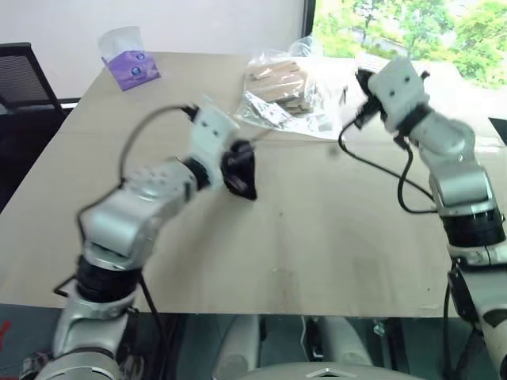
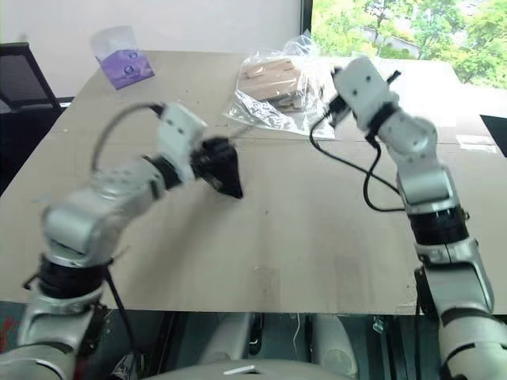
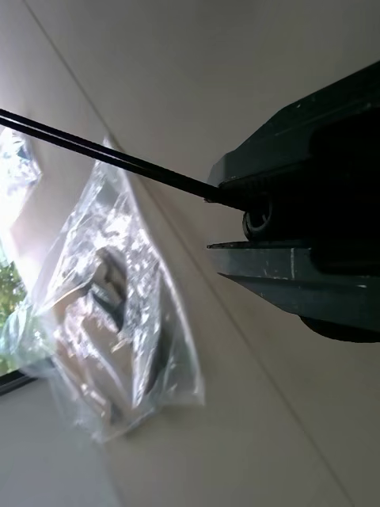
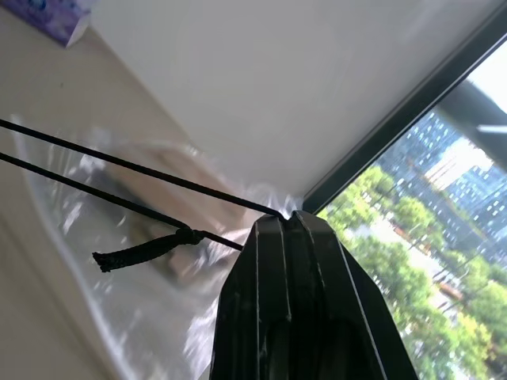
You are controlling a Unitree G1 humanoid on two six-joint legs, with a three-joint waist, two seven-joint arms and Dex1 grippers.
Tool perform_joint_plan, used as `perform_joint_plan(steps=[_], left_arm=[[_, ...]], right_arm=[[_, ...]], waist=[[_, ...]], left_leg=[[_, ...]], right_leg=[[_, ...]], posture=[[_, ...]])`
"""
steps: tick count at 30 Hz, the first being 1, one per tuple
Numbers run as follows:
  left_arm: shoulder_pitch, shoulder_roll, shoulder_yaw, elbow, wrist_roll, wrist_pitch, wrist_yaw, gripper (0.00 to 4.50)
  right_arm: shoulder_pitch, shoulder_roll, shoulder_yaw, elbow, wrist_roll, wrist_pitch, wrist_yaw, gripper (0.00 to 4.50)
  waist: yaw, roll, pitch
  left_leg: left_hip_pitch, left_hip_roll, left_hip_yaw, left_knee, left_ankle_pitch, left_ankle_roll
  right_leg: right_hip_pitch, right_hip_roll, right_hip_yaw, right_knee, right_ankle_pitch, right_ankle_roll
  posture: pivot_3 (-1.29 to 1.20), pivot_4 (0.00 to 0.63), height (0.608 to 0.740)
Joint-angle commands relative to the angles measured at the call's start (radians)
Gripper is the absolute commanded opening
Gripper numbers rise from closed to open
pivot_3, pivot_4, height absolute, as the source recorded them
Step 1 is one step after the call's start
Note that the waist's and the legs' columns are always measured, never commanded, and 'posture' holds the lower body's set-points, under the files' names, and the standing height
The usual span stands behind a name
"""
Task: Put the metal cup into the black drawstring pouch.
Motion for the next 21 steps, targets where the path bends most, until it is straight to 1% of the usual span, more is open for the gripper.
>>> perform_joint_plan(steps=[1, 3, 5, 7, 9, 12, 13, 14, 15, 16, 17, 19, 20, 21], left_arm=[[0.077, -0.004, -0.052, 0.086, 0.132, -0.026, 0.055, 0.20], [0.108, -0.022, -0.062, 0.118, 0.149, -0.055, 0.048, 0.20], [0.117, -0.018, -0.059, 0.143, 0.170, -0.079, 0.036, 0.20], [0.121, -0.033, -0.022, 0.153, 0.138, -0.085, 0.012, 0.20], [0.122, -0.040, 0.003, 0.155, 0.122, -0.101, -0.004, 1.27], [0.129, -0.061, 0.061, 0.114, 0.058, -0.130, -0.062, 2.55], [0.137, -0.075, 0.103, 0.080, 0.018, -0.133, -0.076, 3.07], [0.143, -0.084, 0.132, 0.057, -0.007, -0.134, -0.084, 3.60], [0.149, -0.092, 0.158, 0.040, -0.027, -0.130, -0.088, 4.02], [0.159, -0.095, 0.189, 0.020, -0.053, -0.122, -0.096, 4.41], [0.183, -0.089, 0.229, -0.014, -0.089, -0.115, -0.112, 4.50], [0.240, -0.084, 0.324, -0.081, -0.192, -0.073, -0.138, 4.50], [0.275, -0.072, 0.353, -0.111, -0.211, -0.071, -0.151, 4.50], [0.308, -0.063, 0.374, -0.132, -0.216, -0.075, -0.156, 4.50]], right_arm=[[0.071, -0.055, -0.156, 0.008, 0.008, 0.049, -0.056, 0.00], [0.137, -0.072, -0.153, 0.008, 0.005, 0.048, -0.051, 0.00], [0.182, -0.081, -0.157, -0.010, 0.016, 0.067, -0.044, 0.00], [0.218, -0.087, -0.152, -0.035, 0.033, 0.078, -0.023, 0.00], [0.244, -0.083, -0.149, -0.062, 0.050, 0.092, -0.012, 0.00], [0.285, -0.077, -0.139, -0.125, 0.103, 0.134, 0.043, 0.00], [0.301, -0.076, -0.142, -0.154, 0.123, 0.154, 0.058, 0.00], [0.312, -0.074, -0.147, -0.174, 0.135, 0.169, 0.066, 0.57], [0.321, -0.076, -0.148, -0.190, 0.141, 0.182, 0.075, 0.87], [0.335, -0.080, -0.149, -0.208, 0.150, 0.188, 0.091, 1.26], [0.357, -0.079, -0.164, -0.240, 0.174, 0.208, 0.101, 1.63], [0.409, -0.082, -0.196, -0.304, 0.213, 0.243, 0.120, 2.42], [0.434, -0.084, -0.211, -0.330, 0.229, 0.255, 0.127, 2.89], [0.455, -0.081, -0.226, -0.350, 0.247, 0.268, 0.130, 3.50]], waist=[[-0.001, 0.001, 0.000], [-0.006, 0.005, -0.002], [-0.009, 0.006, -0.003], [-0.011, 0.006, -0.003], [-0.011, 0.006, -0.003], [-0.004, 0.006, -0.003], [-0.004, 0.006, -0.003], [-0.004, 0.006, -0.003], [-0.003, 0.006, -0.003], [-0.002, 0.006, -0.003], [-0.002, 0.006, -0.003], [-0.003, 0.006, -0.003], [-0.003, 0.006, -0.003], [-0.003, 0.006, -0.003]], left_leg=[[0.000, 0.000, 0.000, 0.000, 0.000, 0.000], [0.002, 0.001, 0.001, 0.000, 0.000, 0.000], [0.005, 0.001, 0.003, -0.001, 0.000, 0.001], [0.006, 0.002, 0.004, -0.001, -0.002, 0.004], [0.006, 0.002, 0.004, -0.001, -0.002, 0.004], [0.005, 0.002, 0.004, 0.000, -0.002, 0.004], [0.005, 0.002, 0.004, 0.001, -0.002, 0.004], [0.005, 0.002, 0.003, 0.001, -0.002, 0.004], [0.004, 0.002, 0.003, 0.001, -0.002, 0.004], [0.003, 0.002, 0.002, 0.002, -0.002, 0.004], [0.003, 0.002, 0.002, 0.002, -0.002, 0.004], [0.002, 0.002, 0.001, 0.002, -0.002, 0.004], [0.001, 0.003, 0.001, 0.002, -0.002, 0.003], [0.001, 0.003, 0.001, 0.002, -0.002, 0.003]], right_leg=[[0.000, 0.000, 0.000, 0.000, 0.000, 0.000], [0.000, 0.000, 0.001, 0.001, 0.000, 0.000], [0.002, 0.001, 0.004, 0.001, 0.000, 0.000], [0.002, 0.002, 0.004, 0.002, 0.000, 0.000], [0.002, 0.002, 0.004, 0.003, 0.000, 0.000], [0.002, 0.003, 0.003, 0.003, 0.000, 0.000], [0.002, 0.003, 0.003, 0.003, 0.000, 0.000], [0.002, 0.002, 0.003, 0.002, 0.000, 0.000], [0.002, 0.002, 0.003, 0.002, 0.000, 0.000], [0.002, 0.001, 0.002, 0.002, 0.000, 0.000], [0.002, 0.001, 0.002, 0.002, 0.000, 0.000], [0.001, 0.001, 0.001, 0.001, 0.000, 0.000], [0.001, 0.001, 0.001, 0.000, 0.000, 0.000], [0.001, 0.000, 0.001, 0.000, 0.000, 0.000]], posture=[[0.00, 0.150, 0.740], [0.00, 0.150, 0.740], [0.00, 0.150, 0.740], [0.00, 0.150, 0.740], [0.00, 0.150, 0.740], [0.00, 0.150, 0.740], [0.00, 0.150, 0.740], [0.00, 0.150, 0.740], [0.00, 0.150, 0.740], [0.00, 0.150, 0.740], [0.00, 0.150, 0.740], [0.00, 0.150, 0.740], [0.00, 0.150, 0.740], [0.00, 0.150, 0.740]])
